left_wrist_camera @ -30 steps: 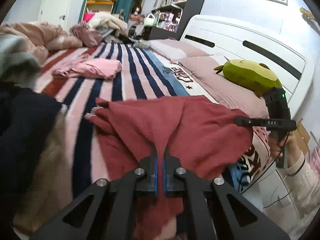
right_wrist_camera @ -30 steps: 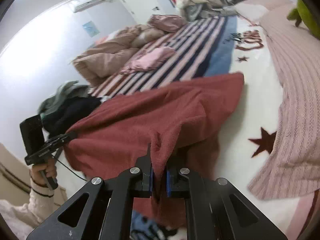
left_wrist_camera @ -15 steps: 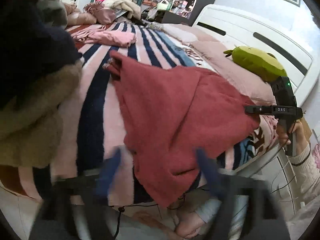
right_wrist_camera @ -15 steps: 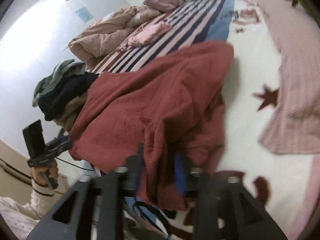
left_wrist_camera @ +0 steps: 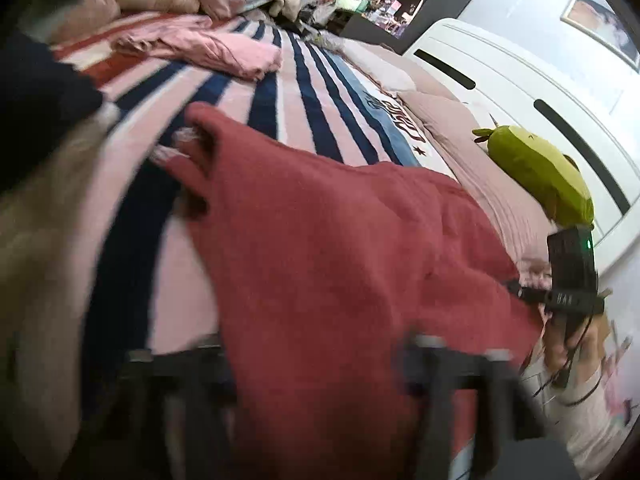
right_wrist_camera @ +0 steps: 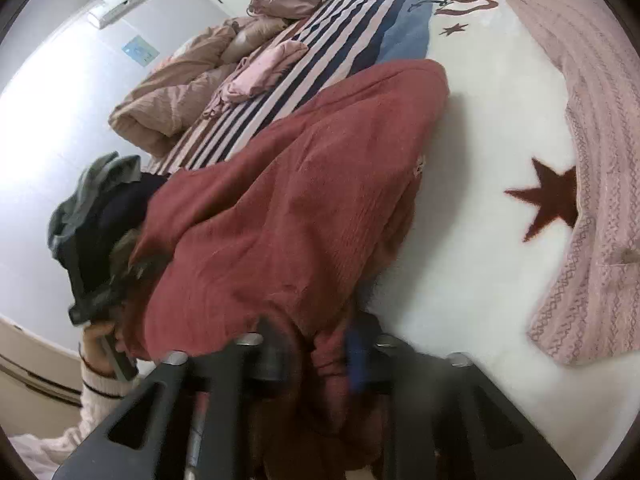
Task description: Fold small clothes
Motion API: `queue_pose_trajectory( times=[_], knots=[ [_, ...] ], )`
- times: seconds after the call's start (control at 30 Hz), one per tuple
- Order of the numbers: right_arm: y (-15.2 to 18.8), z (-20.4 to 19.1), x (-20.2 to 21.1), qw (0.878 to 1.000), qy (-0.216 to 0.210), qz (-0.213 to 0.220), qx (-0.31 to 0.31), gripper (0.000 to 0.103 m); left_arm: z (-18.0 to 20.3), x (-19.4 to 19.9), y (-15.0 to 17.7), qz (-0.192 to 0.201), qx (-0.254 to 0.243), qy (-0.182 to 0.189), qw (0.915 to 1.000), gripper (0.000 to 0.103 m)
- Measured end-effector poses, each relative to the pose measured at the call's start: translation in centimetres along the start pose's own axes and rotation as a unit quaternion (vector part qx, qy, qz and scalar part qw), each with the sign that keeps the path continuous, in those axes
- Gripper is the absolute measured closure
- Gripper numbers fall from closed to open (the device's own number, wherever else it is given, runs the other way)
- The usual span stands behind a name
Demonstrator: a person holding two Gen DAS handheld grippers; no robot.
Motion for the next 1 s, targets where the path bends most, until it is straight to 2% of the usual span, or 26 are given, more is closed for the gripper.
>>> queue_pose_trajectory(
  times=[0.03,0.13,0.23,0.3,0.33,0.37,0.4,0.47,0.57,0.63,0.73,0.8,0.87,1.0],
  knots=[
    [0.1,-0.1,0.5,1.0,0.006,0.007,0.006,0.093,0.5,-0.7,-0.4,-0.009,-0.006,0.01,0.9999,0.092],
    [0.8,-0.3,2.8,0.999,0.015,0.028,0.011,0.095,2.9,-1.6,-1.6,-0.009,-0.061,-0.011,0.998,0.093],
    [1.9,-0.2,4.1,0.998,0.044,0.03,0.013,0.095,4.4,-1.5,-2.3,-0.011,-0.076,0.012,0.997,0.092],
    [2.5,0.1,3.8,0.998,0.06,0.018,0.014,0.093,4.2,-1.4,-1.9,-0.025,-0.082,-0.012,0.9963,0.082],
    [2.7,0.1,3.4,0.998,0.066,0.011,0.016,0.088,3.8,-1.3,-1.7,-0.028,-0.081,-0.03,0.9959,0.068],
    [2.7,0.1,3.1,0.997,0.072,0.006,0.018,0.084,3.0,-0.8,-0.9,-0.032,-0.081,-0.06,0.9944,0.057],
    [2.7,0.1,2.9,0.996,0.081,0.004,0.02,0.082,2.6,-0.4,-0.4,-0.031,-0.082,-0.07,0.9937,0.054],
    [2.5,0.0,3.7,0.996,0.09,0.013,0.018,0.071,1.7,1.2,1.4,-0.031,-0.071,-0.08,0.9938,0.045],
    [3.1,-0.7,6.8,0.99,0.125,0.058,0.03,0.068,1.2,3.9,5.0,-0.019,-0.055,-0.104,0.9929,0.035],
    [3.7,-2.4,8.6,0.984,0.141,0.092,0.053,0.067,1.5,4.9,7.1,-0.016,-0.045,-0.098,0.994,0.034],
    [4.6,-5.9,9.2,0.982,0.124,0.121,0.078,0.067,1.9,6.3,9.8,0.002,-0.015,-0.082,0.9965,0.033],
    [5.1,-8.4,8.3,0.98,0.108,0.135,0.097,0.074,2.4,6.8,11.0,0.011,0.004,-0.059,0.9982,0.032],
    [5.4,-10.5,6.7,0.978,0.1,0.142,0.112,0.095,3.3,6.6,11.7,0.01,0.018,-0.03,0.9993,0.032],
    [5.4,-13.2,2.1,0.984,0.053,0.129,0.111,0.097,4.3,5.2,12.8,0.013,0.057,0.015,0.9982,0.025]
  ],
)
Point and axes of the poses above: each gripper's, at about its wrist camera, not at the fingertips, and x roughly against the way its jaws point, z to its right, y to its underside, the point moved 8 cm from there along -x, roughly the way its jaws point, and after that the axes turned 13 degrees about -z, right-handed, at the moved point
